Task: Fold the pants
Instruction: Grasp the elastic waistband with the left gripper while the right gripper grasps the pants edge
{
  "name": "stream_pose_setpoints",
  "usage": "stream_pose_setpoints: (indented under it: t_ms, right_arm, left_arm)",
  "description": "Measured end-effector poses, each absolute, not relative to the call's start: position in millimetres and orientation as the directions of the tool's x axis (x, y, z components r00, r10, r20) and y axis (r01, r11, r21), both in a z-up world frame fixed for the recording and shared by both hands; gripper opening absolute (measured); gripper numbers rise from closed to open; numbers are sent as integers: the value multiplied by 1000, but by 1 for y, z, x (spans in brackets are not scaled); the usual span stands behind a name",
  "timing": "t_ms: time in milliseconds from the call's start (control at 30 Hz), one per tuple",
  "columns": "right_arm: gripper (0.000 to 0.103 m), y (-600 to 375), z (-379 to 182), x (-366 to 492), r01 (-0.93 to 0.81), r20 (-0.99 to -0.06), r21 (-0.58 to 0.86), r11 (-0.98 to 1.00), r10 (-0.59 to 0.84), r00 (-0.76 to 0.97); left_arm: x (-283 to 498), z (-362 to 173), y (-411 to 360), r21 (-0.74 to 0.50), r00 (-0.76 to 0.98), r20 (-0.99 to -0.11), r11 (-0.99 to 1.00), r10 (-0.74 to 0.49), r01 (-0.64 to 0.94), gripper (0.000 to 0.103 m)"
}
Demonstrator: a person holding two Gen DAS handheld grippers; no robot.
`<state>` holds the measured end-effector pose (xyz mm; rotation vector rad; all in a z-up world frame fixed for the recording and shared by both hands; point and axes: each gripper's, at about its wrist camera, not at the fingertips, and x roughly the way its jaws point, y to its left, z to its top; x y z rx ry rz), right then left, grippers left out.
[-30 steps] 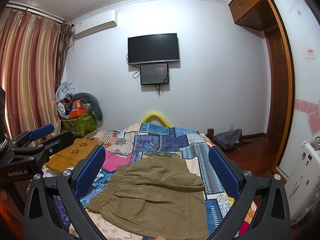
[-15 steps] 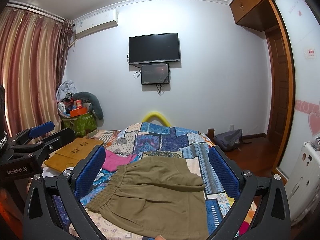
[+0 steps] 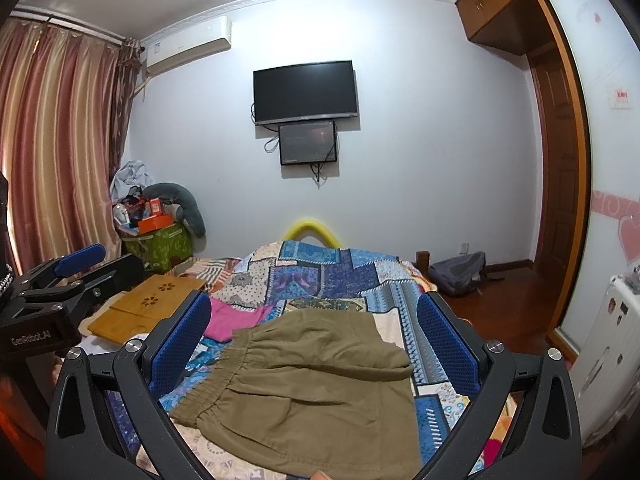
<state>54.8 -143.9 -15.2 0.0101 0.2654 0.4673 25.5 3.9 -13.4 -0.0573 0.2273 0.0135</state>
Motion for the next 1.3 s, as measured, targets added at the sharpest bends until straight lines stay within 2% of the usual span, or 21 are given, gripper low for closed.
stream_pose_setpoints:
  t_ms: [133,300,600,833,900,967,1033,1133,1200,1300]
  right_arm:
    - [102,-145,-25,72,-437,-281,96,894,446,850]
    - [102,-148,-48,107,-400,-363,96,911,407,839]
    - [102,-169,-104,180,-309,-540,79,948,301,786]
    - [102,-178,-152,225,-297,-677,44,954,247,693]
    - [102,-179,-168,235,-291,-714,29,956,223,663]
    - [102,-180,-181,245,-284,-746,27,958,209,633]
    - [101,-180,-194,257,-288,-773,46,957,216,596]
    - [88,-180,-207,271,-289,-812,57,955,213,543]
    - [77,-182,-216,279,-292,-827,74,953,222,517]
    - [71,-182,-226,289,-298,-838,110,948,250,485]
  left_arm:
    - [54,-27,16,-55,957,-289,998,20,-37,103]
    - [99,-54,40,-50,922,-385,996,46,-70,103]
    - [190,-122,89,-24,793,-598,987,115,-161,103]
    - [233,-178,113,23,696,-704,984,141,-176,103]
    - [238,-190,116,17,670,-732,986,125,-166,100]
    - [247,-203,121,9,629,-770,987,109,-159,87]
    - [252,-214,122,12,598,-796,989,100,-150,83]
    - [259,-228,118,36,548,-829,990,108,-139,75]
    - [262,-236,114,18,528,-846,993,76,-113,75]
    - [266,-248,110,0,492,-870,996,44,-89,75]
